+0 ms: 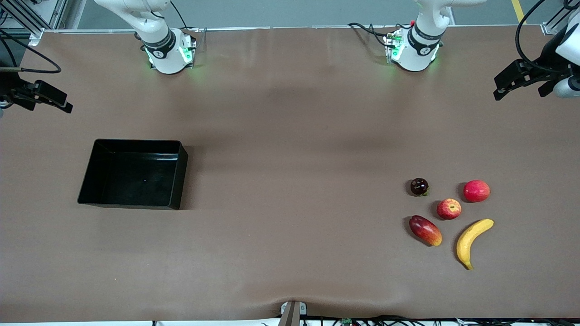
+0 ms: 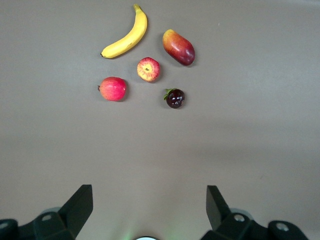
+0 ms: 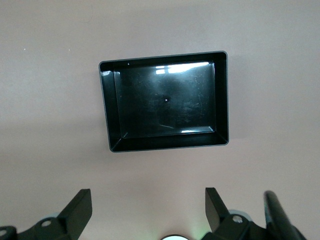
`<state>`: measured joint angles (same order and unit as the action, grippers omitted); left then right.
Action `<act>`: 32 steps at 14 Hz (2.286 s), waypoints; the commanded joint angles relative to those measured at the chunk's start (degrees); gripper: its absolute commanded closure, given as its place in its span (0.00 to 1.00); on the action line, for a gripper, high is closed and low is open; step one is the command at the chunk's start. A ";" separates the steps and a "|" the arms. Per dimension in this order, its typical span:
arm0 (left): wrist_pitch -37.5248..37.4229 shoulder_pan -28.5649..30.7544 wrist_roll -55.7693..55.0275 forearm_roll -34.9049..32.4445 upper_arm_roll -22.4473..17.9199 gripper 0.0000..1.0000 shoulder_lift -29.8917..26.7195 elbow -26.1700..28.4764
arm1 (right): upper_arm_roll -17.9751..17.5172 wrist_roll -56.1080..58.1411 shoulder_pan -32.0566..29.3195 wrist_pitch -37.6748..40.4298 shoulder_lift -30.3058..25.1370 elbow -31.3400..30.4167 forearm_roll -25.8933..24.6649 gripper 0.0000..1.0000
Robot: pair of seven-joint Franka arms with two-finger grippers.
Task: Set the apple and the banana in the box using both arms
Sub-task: 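Move the left gripper over the red-yellow apple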
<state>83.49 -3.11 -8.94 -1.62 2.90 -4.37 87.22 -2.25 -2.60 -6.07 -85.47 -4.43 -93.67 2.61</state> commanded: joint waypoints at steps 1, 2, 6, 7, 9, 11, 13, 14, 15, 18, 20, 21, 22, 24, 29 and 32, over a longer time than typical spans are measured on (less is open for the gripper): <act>-1.31 -0.14 -0.29 -1.10 0.09 0.00 0.50 -1.43 | -0.47 -0.21 -0.78 0.65 0.39 1.03 0.65 0.00; -1.31 -0.14 -0.20 -1.10 0.09 0.00 0.50 -1.43 | -0.47 -0.21 -0.69 0.57 0.39 1.03 0.73 0.00; -1.22 0.56 0.76 -0.84 -0.44 0.00 2.86 -1.43 | -0.47 -0.21 -0.78 0.65 0.39 0.95 0.73 0.00; -0.87 1.00 0.85 -0.23 -0.70 0.00 4.18 -1.43 | -0.47 -0.21 -0.78 0.65 0.39 1.03 0.73 0.00; 0.96 1.09 1.12 -0.92 -0.71 0.00 8.04 -1.43 | -0.47 -0.21 -0.87 0.74 0.39 0.94 0.73 0.00; 8.06 2.92 4.17 -0.93 -0.71 0.00 12.17 -0.56 | -0.47 -0.21 -0.87 0.74 0.39 0.94 0.73 0.00; 12.64 3.46 6.91 -0.66 -0.71 0.00 17.26 -0.47 | -0.47 -0.21 -0.87 0.65 0.65 1.03 0.73 0.00; 15.27 3.90 7.27 -0.84 -0.71 0.00 19.37 0.40 | -0.47 -0.21 -0.87 0.65 0.74 1.03 0.73 0.00; 19.74 3.90 8.66 -1.01 -0.71 0.00 21.14 2.15 | -0.47 -0.21 -0.87 0.65 0.74 1.03 0.73 0.00; 34.50 4.25 11.75 -1.01 -0.71 0.00 24.40 10.31 | -0.47 -0.30 -0.87 0.65 0.74 0.94 0.73 0.00; 39.89 4.25 12.28 -1.10 -0.71 0.00 28.51 11.40 | -0.38 -0.30 -0.87 0.74 0.74 0.94 0.73 0.00; 41.48 4.34 12.71 -1.10 -0.79 0.00 30.45 11.31 | -0.38 -0.21 -0.96 0.74 0.74 0.94 0.73 0.00; 43.75 5.12 13.59 -1.10 -0.79 0.00 32.04 11.40 | -0.38 -0.21 -0.96 0.65 0.74 0.94 0.73 0.00; 46.23 6.54 16.31 -1.10 -0.71 0.00 34.68 11.22 | -0.47 -0.21 -0.87 0.65 0.74 1.03 0.73 0.00; 49.58 7.42 16.67 -0.31 -0.62 0.00 38.99 11.22 | -0.47 -0.21 -0.96 0.65 0.74 0.94 0.73 0.00; 50.02 7.33 16.59 0.30 -0.62 0.00 40.39 10.70 | -0.38 -0.21 -1.04 0.74 0.74 0.94 0.73 0.00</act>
<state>132.99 4.14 7.40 -1.67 2.09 35.18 98.76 -2.28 -2.60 -6.29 -85.44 -4.04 -93.62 2.63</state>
